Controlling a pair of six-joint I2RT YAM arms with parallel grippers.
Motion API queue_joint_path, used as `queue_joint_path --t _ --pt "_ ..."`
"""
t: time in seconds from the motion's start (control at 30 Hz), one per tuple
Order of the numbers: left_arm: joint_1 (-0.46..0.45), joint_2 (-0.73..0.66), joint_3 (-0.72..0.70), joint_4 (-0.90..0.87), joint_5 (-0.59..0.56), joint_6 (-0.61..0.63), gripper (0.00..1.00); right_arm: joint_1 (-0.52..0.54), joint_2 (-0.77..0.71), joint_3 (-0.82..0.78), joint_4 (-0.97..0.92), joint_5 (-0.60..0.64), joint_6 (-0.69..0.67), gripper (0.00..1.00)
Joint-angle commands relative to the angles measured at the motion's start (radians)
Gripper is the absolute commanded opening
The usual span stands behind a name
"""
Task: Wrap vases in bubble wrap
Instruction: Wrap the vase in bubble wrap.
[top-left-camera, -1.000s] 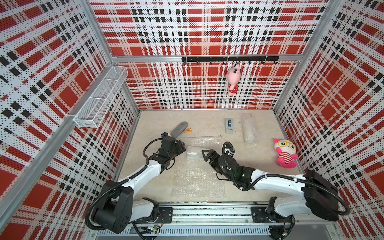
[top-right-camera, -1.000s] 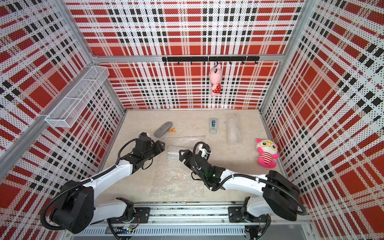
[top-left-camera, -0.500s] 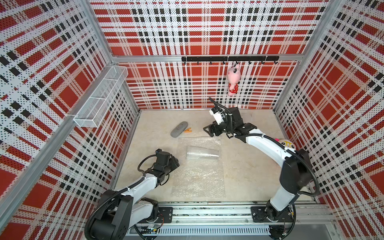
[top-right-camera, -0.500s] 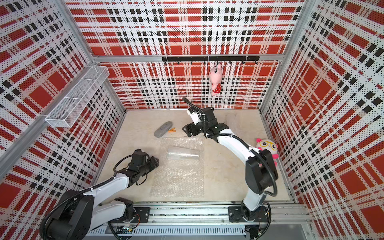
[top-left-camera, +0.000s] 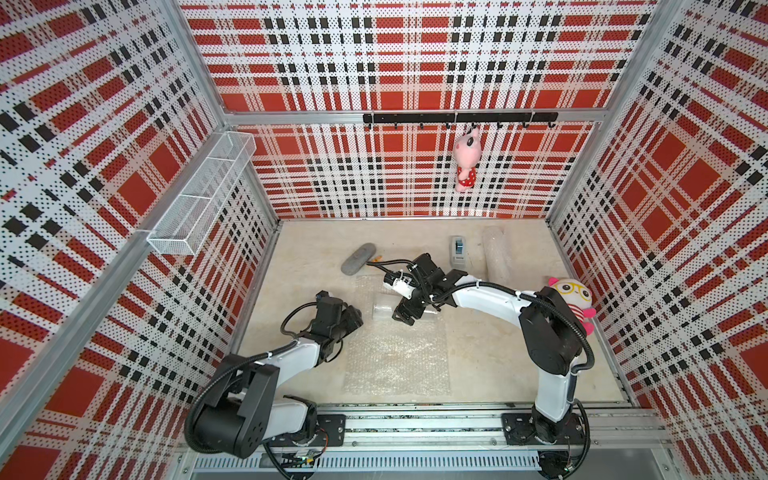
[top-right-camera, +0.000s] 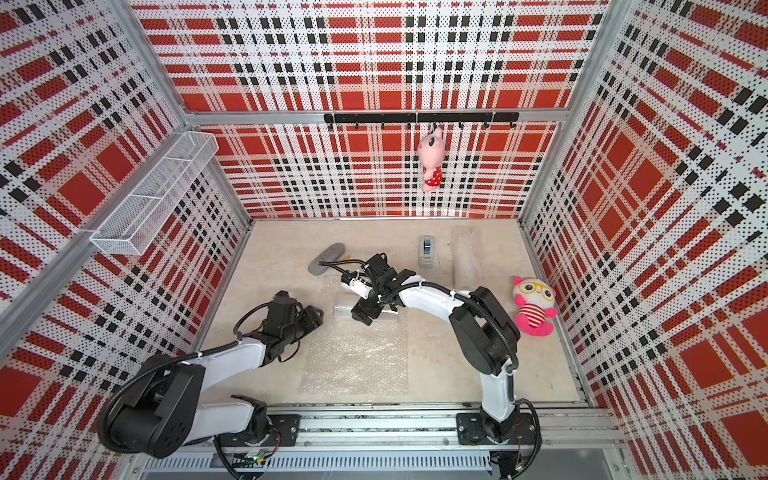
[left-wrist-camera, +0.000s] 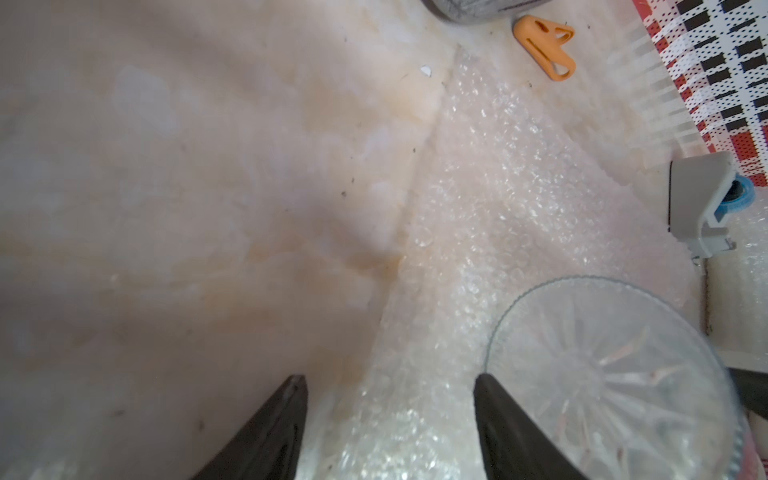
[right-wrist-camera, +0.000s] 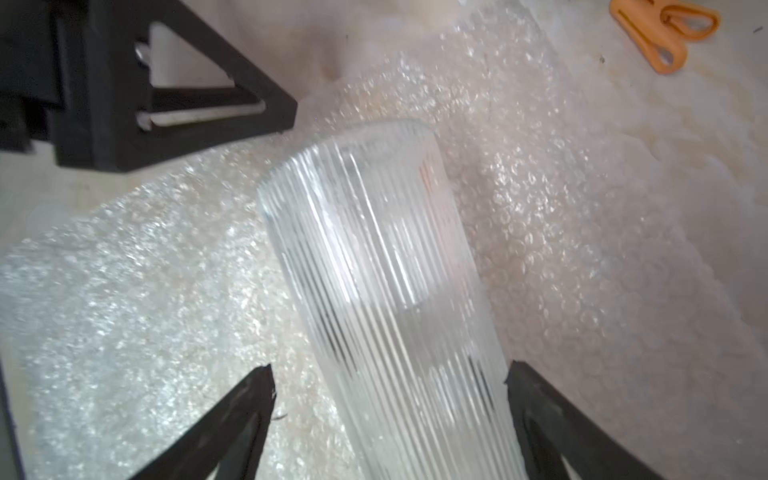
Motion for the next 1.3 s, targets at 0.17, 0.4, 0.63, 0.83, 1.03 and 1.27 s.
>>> queue_joint_path --t 0.17,0.4,0.63,0.83,1.03,1.27 --pt "0.044 0.194 0.079 0.085 0.089 -0.034 0.67 0.012 0.063 -0.044 0.134 0.195 -0.070 0.91" --pt "0.065 0.320 0.182 0.090 0.103 -0.017 0.65 -0.034 0.114 -0.021 0.208 0.274 -0.104 0.72" --pt "0.139 0.269 0.209 0.015 0.086 0.041 0.66 -0.035 0.105 -0.015 0.201 0.279 -0.147 0.70" --pt "0.187 0.119 0.209 -0.116 0.032 0.089 0.70 -0.010 0.133 -0.043 0.216 0.299 -0.151 0.83" --pt "0.208 -0.029 0.141 -0.142 0.029 0.064 0.71 -0.007 0.081 -0.048 0.235 0.316 -0.151 0.55" --pt "0.206 -0.095 0.091 -0.135 0.025 0.042 0.71 0.025 -0.110 -0.080 0.272 0.327 -0.139 0.26"
